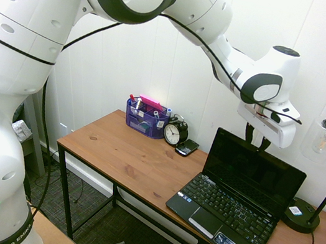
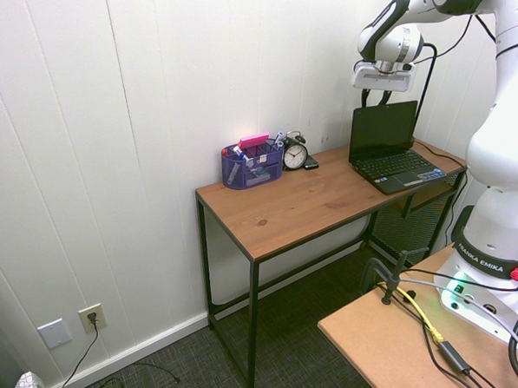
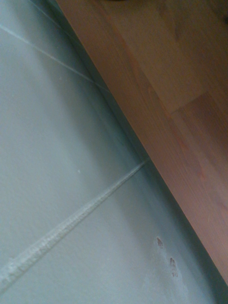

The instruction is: Close the laptop lid

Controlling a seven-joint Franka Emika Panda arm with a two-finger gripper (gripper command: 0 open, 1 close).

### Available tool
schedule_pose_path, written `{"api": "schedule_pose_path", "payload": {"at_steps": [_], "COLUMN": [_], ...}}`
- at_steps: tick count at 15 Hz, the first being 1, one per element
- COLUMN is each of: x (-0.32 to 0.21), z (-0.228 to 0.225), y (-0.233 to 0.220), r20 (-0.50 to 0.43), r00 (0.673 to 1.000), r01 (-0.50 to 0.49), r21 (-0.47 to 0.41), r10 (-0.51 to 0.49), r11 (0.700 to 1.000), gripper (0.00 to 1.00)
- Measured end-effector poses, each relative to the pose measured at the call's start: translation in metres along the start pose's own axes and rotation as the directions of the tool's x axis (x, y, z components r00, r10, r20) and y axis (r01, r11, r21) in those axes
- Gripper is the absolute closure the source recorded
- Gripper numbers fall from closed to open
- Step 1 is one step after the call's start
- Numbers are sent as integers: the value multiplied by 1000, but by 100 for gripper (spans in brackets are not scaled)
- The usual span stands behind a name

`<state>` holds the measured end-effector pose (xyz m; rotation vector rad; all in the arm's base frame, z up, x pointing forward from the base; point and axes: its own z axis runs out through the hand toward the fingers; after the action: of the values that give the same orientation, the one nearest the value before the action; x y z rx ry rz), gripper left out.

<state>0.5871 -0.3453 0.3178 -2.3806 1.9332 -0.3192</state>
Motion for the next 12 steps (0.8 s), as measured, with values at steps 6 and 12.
{"api": "schedule_pose_path", "payload": {"at_steps": [6, 12], "x": [-2, -1], "z": [16, 4], "y": [21, 61], "r20": [15, 27], "r00": [1000, 1000], "r01": [2, -7], "r21": [-9, -18], "r10": [-2, 8], "r11": [1000, 1000], "gripper": [100, 100]}}
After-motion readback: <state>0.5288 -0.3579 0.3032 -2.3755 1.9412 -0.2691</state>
